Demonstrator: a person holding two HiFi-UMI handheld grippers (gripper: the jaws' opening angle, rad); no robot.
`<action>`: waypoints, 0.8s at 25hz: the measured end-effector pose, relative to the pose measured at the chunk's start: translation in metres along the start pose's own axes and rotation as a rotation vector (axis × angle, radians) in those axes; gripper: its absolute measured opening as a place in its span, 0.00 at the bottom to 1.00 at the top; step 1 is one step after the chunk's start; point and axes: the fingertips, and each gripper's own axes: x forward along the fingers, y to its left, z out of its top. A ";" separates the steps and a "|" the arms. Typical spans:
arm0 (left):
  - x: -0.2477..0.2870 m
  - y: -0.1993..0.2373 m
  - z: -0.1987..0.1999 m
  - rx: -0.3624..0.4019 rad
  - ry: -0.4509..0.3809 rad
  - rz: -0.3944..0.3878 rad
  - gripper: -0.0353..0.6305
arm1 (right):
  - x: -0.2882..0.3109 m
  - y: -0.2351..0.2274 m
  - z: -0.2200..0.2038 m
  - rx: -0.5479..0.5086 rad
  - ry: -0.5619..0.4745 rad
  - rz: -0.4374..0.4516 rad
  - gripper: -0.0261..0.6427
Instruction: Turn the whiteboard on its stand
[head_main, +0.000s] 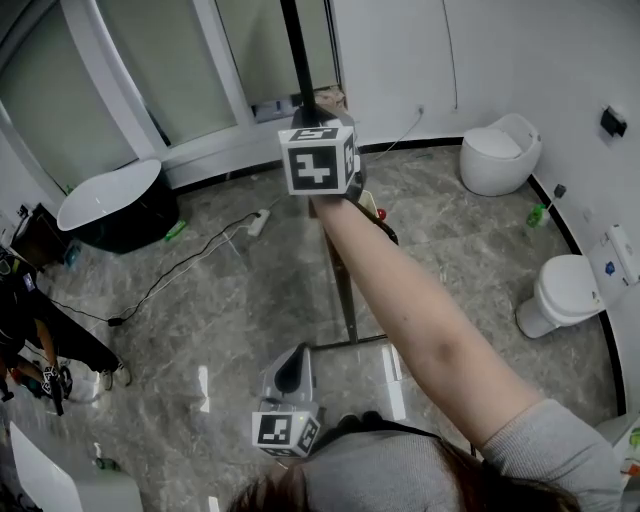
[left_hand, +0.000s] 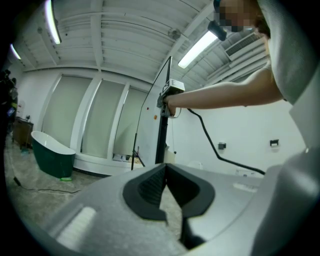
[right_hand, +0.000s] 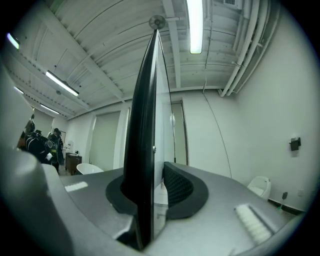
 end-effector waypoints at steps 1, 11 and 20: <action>-0.003 -0.005 -0.004 0.001 0.004 -0.004 0.06 | -0.003 0.001 0.000 0.002 0.000 0.004 0.13; -0.030 -0.017 -0.010 -0.022 -0.022 0.010 0.06 | -0.028 0.007 0.003 0.005 0.006 0.003 0.14; -0.075 -0.021 -0.016 -0.030 -0.007 0.016 0.06 | -0.061 0.008 0.001 -0.005 0.010 -0.011 0.13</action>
